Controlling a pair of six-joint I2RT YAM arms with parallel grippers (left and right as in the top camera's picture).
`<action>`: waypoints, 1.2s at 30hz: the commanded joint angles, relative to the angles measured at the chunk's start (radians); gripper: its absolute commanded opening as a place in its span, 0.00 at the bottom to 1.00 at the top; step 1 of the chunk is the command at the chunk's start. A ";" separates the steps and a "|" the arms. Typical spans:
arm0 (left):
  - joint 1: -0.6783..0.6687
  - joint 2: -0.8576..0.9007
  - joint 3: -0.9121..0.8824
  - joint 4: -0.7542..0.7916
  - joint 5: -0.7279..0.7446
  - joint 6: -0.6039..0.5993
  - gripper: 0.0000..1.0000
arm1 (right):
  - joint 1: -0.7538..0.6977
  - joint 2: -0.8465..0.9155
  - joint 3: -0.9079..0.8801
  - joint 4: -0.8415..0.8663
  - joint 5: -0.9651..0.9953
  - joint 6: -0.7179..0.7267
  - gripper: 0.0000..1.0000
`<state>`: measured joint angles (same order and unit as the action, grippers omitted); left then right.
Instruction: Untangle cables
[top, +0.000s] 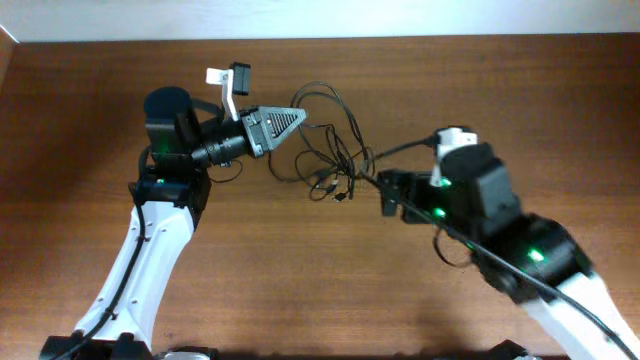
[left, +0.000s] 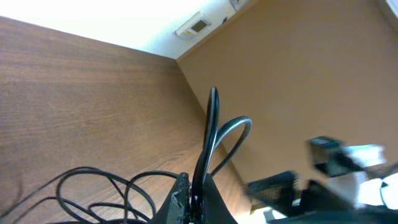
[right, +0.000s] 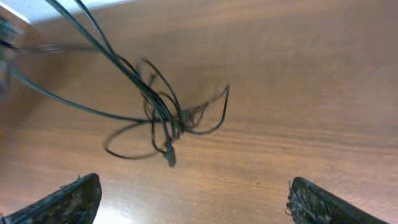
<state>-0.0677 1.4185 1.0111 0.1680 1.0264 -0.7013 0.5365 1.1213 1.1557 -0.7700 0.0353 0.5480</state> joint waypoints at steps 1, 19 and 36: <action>0.004 -0.018 0.007 0.007 -0.034 -0.098 0.00 | 0.023 0.089 -0.030 0.069 -0.066 0.026 0.88; 0.005 -0.071 0.007 0.032 0.006 -0.206 0.00 | 0.045 0.435 -0.029 0.434 0.343 0.097 0.52; -0.087 -0.072 0.007 -0.325 -0.244 0.028 0.99 | -0.007 0.057 0.049 0.273 -0.085 -0.096 0.04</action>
<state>-0.1261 1.3605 1.0134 -0.2253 0.5701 -0.6968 0.5323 1.1194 1.2037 -0.4713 -0.1360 0.4671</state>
